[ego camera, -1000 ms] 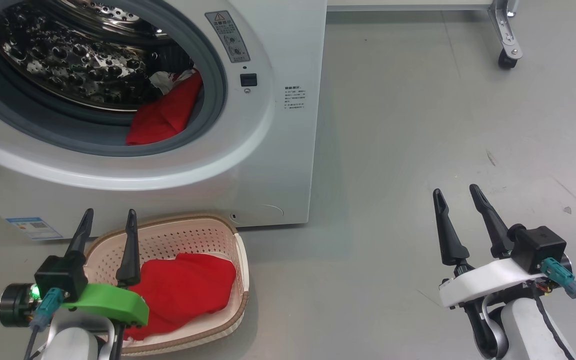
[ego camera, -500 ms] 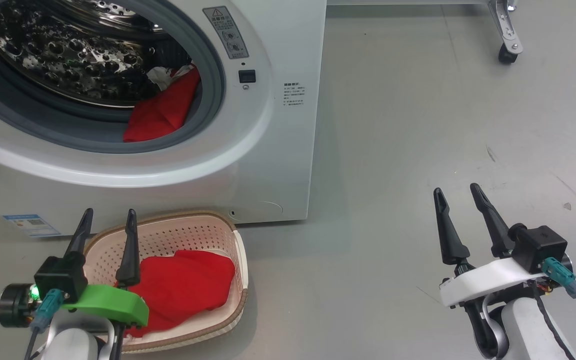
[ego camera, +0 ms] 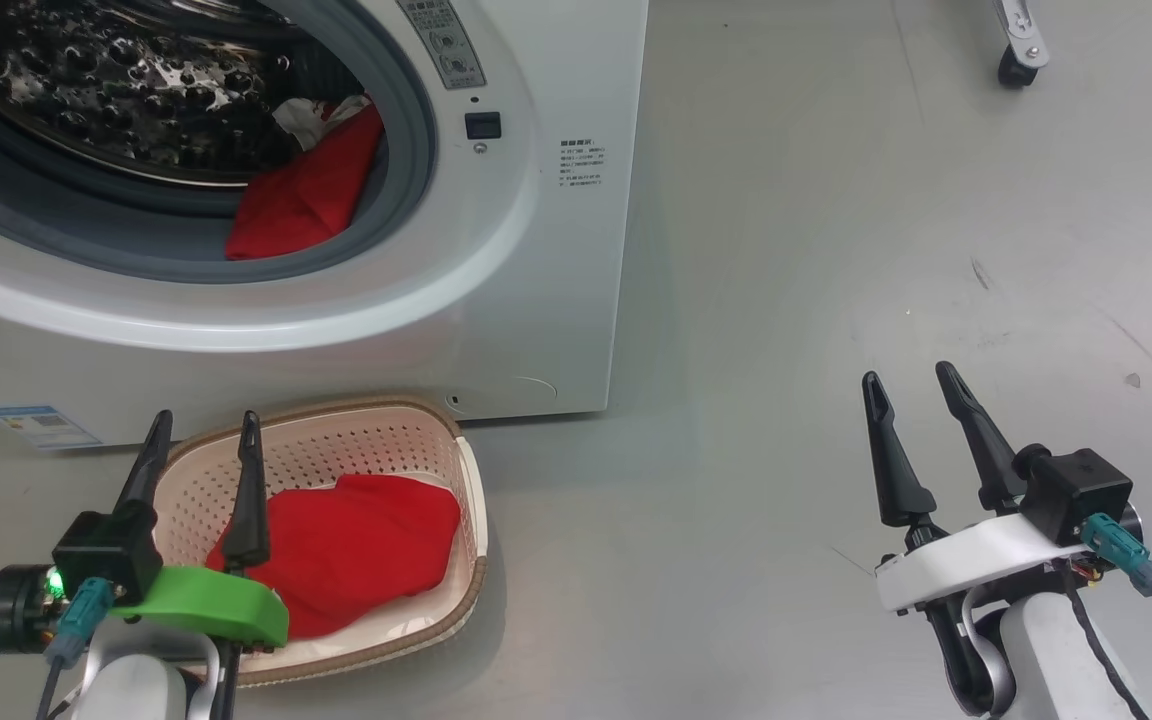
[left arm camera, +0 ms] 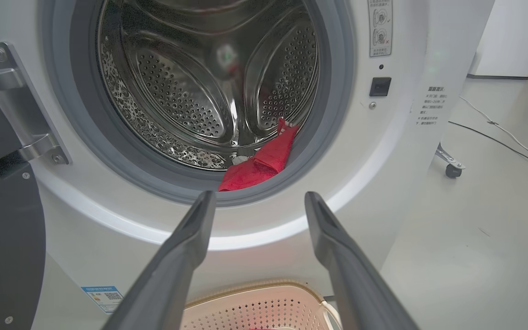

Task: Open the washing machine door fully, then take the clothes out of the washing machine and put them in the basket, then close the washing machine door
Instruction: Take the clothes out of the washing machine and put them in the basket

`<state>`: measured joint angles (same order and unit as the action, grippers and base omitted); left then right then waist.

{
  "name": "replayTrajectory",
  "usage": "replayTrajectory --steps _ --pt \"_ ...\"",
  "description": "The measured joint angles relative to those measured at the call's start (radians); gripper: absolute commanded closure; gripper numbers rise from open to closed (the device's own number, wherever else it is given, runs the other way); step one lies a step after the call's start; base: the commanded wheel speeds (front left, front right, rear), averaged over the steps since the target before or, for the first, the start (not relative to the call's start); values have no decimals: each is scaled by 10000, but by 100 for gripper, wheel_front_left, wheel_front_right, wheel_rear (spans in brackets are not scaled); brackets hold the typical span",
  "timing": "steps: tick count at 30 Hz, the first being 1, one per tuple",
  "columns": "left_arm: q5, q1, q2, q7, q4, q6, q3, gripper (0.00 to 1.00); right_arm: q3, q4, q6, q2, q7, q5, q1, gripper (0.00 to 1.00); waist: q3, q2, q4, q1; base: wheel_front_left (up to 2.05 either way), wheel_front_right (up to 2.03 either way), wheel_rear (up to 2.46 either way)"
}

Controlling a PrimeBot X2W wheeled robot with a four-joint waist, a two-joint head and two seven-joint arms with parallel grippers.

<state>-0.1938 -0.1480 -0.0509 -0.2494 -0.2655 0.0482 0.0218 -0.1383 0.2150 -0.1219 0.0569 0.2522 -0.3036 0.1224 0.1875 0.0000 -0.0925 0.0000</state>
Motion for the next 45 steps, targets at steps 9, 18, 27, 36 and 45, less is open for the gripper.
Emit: replayTrajectory --steps 9,18,27,36,45 --pt "2 -238 -94 0 125 10 -69 0 -81 -173 0 50 0 73 12 0 743 0 -138 0 0 0 0" --pt "29 -1620 -627 69 384 100 -182 0 -307 -343 0 44 0 75 349 0 1786 0 -385 0 0 0 0" --pt "-546 -2973 -941 1154 67 184 -878 0 -531 -431 0 31 0 79 746 0 2589 0 -878 0 0 0 0" --pt "-1436 -4823 -1342 2612 -512 199 -1407 0 -635 -491 0 -19 2 27 981 0 3257 0 -1558 0 0 0 0" --pt "-1444 -6240 -1647 4378 -1672 56 -1244 0 -656 -558 0 -82 2 -50 1305 0 3848 0 -2039 0 0 0 0"
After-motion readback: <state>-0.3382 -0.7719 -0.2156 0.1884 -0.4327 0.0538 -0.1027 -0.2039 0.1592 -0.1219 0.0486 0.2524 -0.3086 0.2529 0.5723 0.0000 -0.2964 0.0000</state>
